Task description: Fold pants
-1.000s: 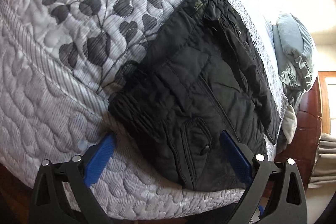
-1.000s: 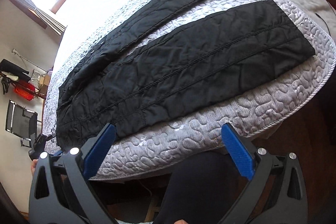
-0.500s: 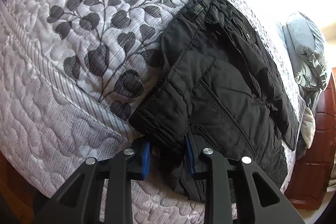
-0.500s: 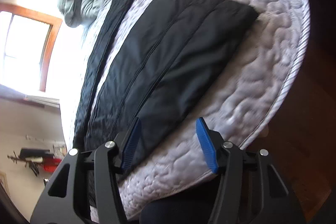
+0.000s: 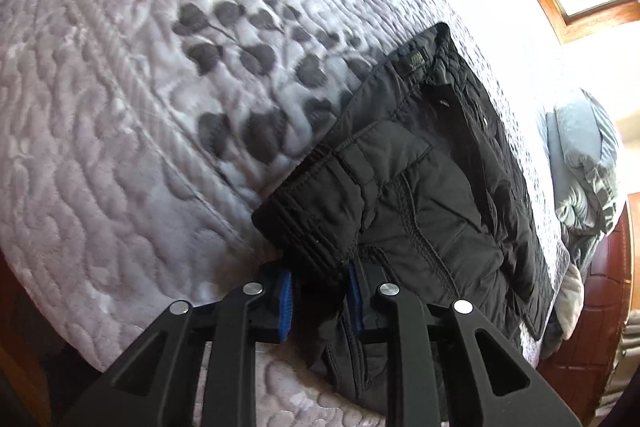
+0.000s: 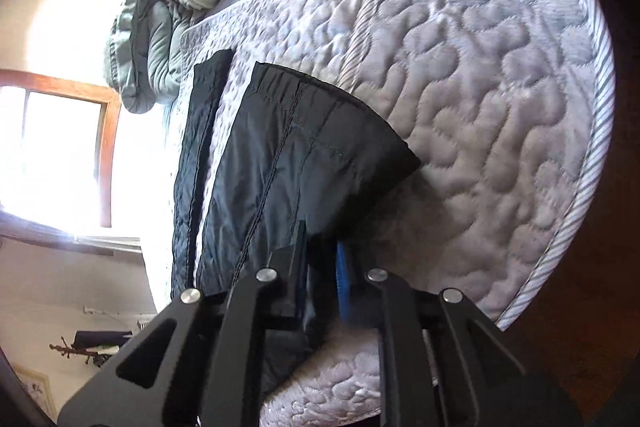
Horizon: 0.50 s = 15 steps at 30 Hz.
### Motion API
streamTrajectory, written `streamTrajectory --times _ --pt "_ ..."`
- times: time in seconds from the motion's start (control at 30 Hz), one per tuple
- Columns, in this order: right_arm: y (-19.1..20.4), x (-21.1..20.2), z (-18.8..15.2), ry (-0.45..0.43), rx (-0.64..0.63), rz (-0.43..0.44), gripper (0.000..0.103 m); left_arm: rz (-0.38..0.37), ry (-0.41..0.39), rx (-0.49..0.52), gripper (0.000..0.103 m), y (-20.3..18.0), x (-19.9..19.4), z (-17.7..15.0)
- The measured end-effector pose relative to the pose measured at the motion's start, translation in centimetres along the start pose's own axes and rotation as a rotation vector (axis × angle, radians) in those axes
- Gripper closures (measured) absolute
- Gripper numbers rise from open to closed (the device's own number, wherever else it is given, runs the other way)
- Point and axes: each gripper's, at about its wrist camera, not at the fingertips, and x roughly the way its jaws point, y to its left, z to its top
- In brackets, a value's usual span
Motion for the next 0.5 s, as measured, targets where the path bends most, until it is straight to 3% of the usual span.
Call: streamTrajectory --times 0.2,0.37,0.47,0.5 --pt "1.8 1.2 -4.7 0.075 -0.085 -0.075 0.097 0.030 -0.084 -0.137 0.082 6.4 -3.1 2.5" --pt "1.0 1.7 -6.2 0.105 -0.094 -0.116 0.096 0.020 -0.095 -0.145 0.082 7.5 -3.3 2.8" --pt "1.7 1.0 -6.1 0.135 -0.127 -0.105 0.079 0.010 -0.078 -0.120 0.072 7.7 -3.9 3.2" --pt "2.1 0.5 -5.8 0.142 -0.140 -0.116 0.050 0.033 -0.086 -0.097 0.062 7.7 -4.7 3.4"
